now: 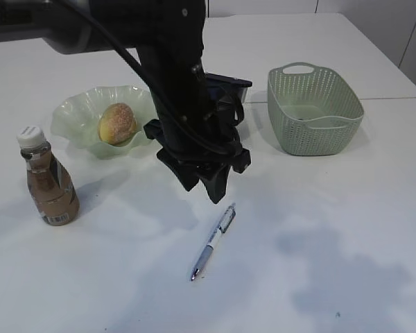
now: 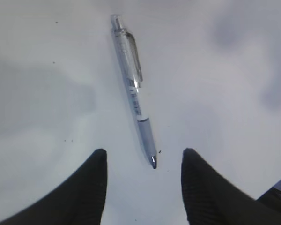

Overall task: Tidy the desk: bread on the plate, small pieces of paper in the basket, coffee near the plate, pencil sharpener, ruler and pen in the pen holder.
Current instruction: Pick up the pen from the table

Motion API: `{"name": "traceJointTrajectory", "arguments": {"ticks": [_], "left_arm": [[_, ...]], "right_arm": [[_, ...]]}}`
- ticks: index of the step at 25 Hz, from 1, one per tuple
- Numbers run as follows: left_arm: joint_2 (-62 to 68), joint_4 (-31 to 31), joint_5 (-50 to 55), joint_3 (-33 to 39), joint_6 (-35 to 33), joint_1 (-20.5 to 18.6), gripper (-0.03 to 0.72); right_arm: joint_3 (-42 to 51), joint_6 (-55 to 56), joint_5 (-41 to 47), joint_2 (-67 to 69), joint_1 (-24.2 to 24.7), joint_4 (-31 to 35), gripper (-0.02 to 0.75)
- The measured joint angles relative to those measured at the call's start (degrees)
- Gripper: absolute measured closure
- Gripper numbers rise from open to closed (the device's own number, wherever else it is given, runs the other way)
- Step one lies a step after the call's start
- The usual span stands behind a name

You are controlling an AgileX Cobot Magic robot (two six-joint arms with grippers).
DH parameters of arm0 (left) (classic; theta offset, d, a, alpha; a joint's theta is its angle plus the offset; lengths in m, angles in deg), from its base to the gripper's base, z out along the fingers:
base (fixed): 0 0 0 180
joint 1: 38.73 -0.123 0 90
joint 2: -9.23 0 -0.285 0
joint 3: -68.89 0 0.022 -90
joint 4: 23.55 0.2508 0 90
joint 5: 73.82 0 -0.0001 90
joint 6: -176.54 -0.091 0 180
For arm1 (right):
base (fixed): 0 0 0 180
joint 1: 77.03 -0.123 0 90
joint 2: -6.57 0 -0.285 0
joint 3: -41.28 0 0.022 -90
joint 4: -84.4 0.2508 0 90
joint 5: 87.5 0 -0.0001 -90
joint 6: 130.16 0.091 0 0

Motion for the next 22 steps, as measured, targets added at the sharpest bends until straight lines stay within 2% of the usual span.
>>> {"name": "traceJointTrajectory", "arguments": {"ticks": [7,22], "left_arm": [[2.33,0.28,0.00,-0.12,2.53,0.09,0.325],[4.81,1.51,-4.50,-0.60,2.75,0.22,0.325]], "right_arm": [[0.00,0.00,0.00,0.00,0.00,-1.41,0.351],[2.57,0.00,0.00,0.00,0.00,-2.55,0.351]]}}
